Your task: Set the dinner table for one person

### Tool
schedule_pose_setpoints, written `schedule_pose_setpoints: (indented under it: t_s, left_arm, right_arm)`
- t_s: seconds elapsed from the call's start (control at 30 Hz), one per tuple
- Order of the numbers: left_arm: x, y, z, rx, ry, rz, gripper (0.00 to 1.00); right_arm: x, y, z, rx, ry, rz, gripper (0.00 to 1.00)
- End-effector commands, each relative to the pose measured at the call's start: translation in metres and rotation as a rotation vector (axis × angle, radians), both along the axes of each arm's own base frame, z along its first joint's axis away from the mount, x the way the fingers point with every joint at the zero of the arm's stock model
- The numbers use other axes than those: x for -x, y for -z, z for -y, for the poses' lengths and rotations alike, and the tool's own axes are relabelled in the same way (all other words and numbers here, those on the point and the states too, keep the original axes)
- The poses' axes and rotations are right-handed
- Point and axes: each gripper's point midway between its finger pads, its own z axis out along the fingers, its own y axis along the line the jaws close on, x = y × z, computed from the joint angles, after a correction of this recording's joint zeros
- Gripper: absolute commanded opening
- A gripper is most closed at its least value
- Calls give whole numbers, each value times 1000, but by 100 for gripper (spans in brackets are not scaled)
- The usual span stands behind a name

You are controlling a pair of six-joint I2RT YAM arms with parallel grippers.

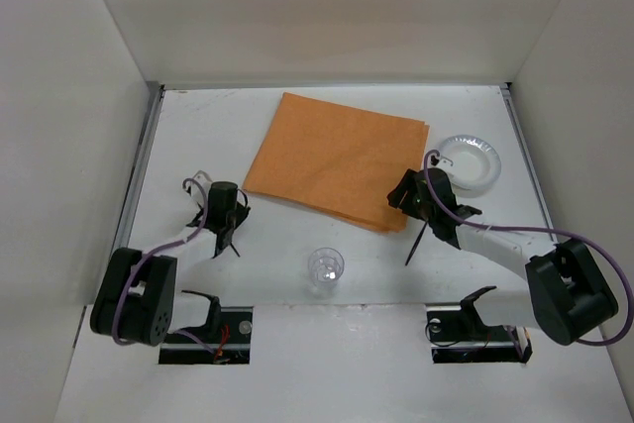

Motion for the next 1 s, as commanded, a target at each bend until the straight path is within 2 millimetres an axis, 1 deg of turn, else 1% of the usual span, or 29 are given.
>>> schedule_pose_setpoints:
  t_s: [0.0,0.07,0.13,0.27,0.3,0.33,0.4,0.5,0.53,0.63,0.7,0.77,0.83,0.9,0.93,0.97]
  left_arm:
    - [22,2,0,11,9,-28,4]
    - [27,-2,3,13,28,-11,5]
    - [24,-12,6,6,45,24,11]
    - [6,-36,9,22,46,120,34]
    - [1,-42,11,40,43,140,39]
    - [-3,-46,12,53,41,157,42]
    - [-16,-54,12,61,28,183,45]
    - [-35,-50,14,73,20,167,45]
    - [-41,-45,16,80,24,152,44]
    - [-54,-42,24,113,25,156,43]
    - [-62,-32,24,102,18,130,39]
    - [-66,-19,23,102,10,92,33]
    - [-67,-6,22,99,5,57,19]
    - [-63,4,21,112,-4,37,5]
    - [-60,5,21,113,-6,39,2]
    - [-58,5,22,118,-7,45,0]
  right_arm:
    - [-11,-19,0,5,-4,72,65]
    - [-11,-20,2,21,-5,72,65]
    - [-9,-21,4,23,0,76,66]
    - [-5,-21,1,18,-13,81,67]
    - [-3,-21,-2,14,-21,81,68]
    - [-1,-21,-5,12,-29,81,68]
    - [2,-21,-8,10,-40,84,68]
    - [5,-21,-15,0,-62,95,68]
    - [7,-22,-18,-5,-70,99,68]
    - [12,-21,-27,-21,-93,102,68]
    - [15,-19,-30,-23,-100,103,69]
    - [17,-17,-31,-33,-100,100,69]
    - [17,-15,-32,-37,-102,98,69]
    - [19,-14,-33,-38,-104,97,69]
    - [20,-14,-34,-43,-105,97,69]
    - [21,-14,-35,-45,-106,98,69]
